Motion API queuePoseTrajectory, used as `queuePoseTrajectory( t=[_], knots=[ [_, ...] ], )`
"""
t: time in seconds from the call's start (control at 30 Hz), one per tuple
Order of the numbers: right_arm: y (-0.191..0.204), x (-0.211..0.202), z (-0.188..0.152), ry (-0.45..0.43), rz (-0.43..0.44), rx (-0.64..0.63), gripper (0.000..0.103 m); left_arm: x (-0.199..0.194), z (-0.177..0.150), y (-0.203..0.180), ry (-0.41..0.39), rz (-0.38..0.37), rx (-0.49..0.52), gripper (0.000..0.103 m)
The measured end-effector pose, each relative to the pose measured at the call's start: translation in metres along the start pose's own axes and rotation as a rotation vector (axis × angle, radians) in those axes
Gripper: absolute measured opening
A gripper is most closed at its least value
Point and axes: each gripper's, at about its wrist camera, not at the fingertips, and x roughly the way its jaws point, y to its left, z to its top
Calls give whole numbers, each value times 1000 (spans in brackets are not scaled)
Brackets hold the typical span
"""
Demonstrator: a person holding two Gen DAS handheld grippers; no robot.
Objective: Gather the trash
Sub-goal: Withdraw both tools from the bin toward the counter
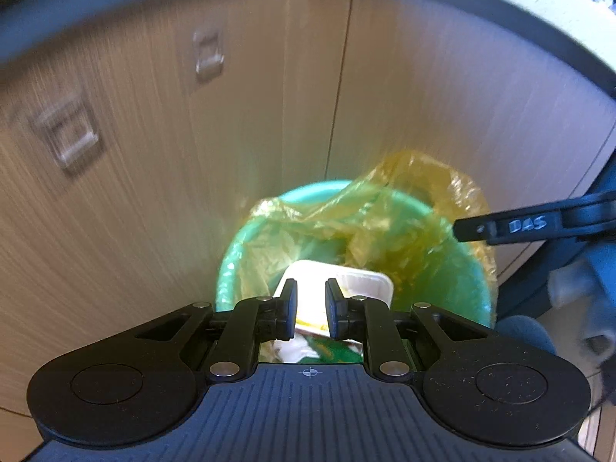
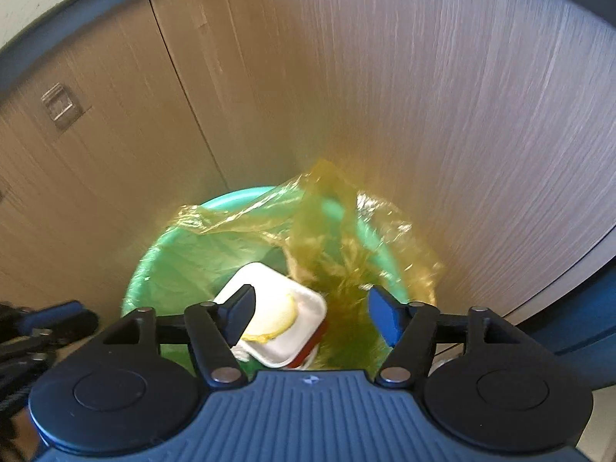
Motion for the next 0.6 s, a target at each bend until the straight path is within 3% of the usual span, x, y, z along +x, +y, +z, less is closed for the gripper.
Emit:
queuePoseTrajectory(
  t=[0.2, 0.4, 0.5, 0.6],
  knots=[
    [7, -13, -1, -63, -52, -44, 71, -24, 5, -1, -51, -28, 7, 18],
    [36, -83, 18, -323, -13, -93, 77, -111, 40, 19, -131, -165, 1, 18],
    [53, -124, 50, -437, 87, -80, 85, -164, 72, 42, -187, -228, 15, 18],
    [72, -155, 88, -497, 196, -72, 92, -205, 107, 73, -295, -175, 42, 18]
  ],
)
